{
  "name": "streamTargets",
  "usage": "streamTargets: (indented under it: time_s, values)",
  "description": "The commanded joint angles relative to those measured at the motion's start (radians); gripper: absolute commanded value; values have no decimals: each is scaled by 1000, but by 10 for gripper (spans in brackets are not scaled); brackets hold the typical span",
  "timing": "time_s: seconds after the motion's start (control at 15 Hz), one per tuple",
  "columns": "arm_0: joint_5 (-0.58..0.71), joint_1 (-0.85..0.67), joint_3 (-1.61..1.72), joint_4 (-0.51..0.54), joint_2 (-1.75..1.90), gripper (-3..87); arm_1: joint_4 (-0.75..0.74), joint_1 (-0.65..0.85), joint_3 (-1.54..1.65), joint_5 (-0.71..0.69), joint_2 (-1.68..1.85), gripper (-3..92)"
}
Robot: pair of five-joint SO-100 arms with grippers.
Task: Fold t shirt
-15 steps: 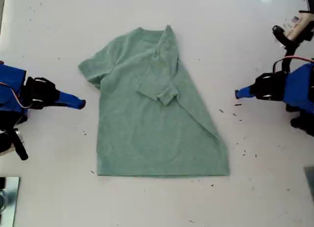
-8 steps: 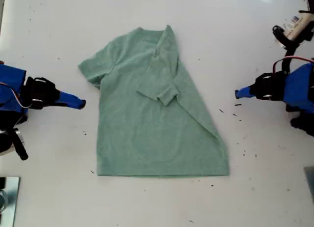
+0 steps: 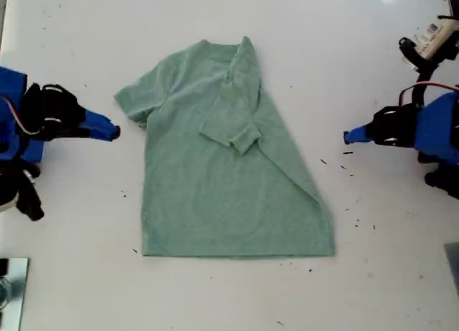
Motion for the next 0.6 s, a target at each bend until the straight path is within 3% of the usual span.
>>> streamTargets:
  time_s: [0.0,0.07,0.13,0.33,0.4,0.47,0.53]
  values:
    - [107,-123,-439,284,-295,-2,-23,-11,57,14,-2,25]
    - [156,-193,-548,390,-360,-2,-23,-14,57,14,-2,25]
    - [202,-261,-589,430,-376,-2,-23,-14,57,11,-2,25]
    - [279,-371,-589,431,-330,-2,-23,-26,57,11,-2,25]
    - [299,-376,-581,428,-322,82,-23,-29,57,8,-2,25]
    - [316,-368,-571,425,-328,258,-23,-29,57,5,-2,25]
    - [322,-357,-552,405,-336,283,-23,-29,57,2,-2,25]
